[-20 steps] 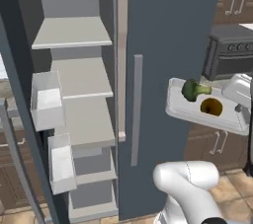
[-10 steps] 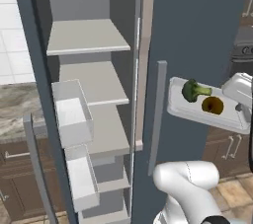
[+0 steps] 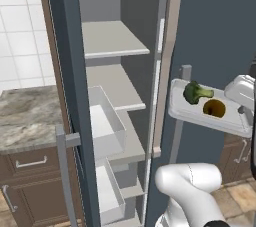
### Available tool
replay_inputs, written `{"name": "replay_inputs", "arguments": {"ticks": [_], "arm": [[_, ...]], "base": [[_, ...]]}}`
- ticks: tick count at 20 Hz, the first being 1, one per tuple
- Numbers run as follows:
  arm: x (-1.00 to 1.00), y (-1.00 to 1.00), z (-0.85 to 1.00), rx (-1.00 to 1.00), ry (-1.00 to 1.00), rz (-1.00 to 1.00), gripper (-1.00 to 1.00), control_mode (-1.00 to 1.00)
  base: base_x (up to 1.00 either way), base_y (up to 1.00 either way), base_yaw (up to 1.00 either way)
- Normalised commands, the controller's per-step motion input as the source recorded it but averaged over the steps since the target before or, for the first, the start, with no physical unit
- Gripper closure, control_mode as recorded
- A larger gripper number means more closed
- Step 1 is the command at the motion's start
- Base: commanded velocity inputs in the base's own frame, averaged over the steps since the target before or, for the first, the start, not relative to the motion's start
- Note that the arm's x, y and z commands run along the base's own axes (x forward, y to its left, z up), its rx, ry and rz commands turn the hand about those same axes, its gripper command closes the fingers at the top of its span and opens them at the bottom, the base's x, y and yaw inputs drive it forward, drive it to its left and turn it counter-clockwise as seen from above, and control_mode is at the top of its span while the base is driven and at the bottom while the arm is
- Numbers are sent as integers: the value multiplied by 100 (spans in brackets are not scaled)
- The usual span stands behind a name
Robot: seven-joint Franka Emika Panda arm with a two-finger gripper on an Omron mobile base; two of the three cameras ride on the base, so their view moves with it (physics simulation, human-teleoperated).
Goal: Take the lemon and broccoli out of the freezer and place them in the tupperware container on the counter. Then put the tupperware containing the vegetables back in the freezer.
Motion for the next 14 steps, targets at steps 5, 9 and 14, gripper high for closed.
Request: {"name": "replay_inputs", "arguments": {"ticks": [5,9,14], "arm": [[28,7,11,0,-1,-8,100,-100],[-9,38,48,0,-5,-5,100,-100],[-7,33,58,1,-3,-9,100,-100]], "base": [[0,0,0],[0,0,0],[0,0,0]]}}
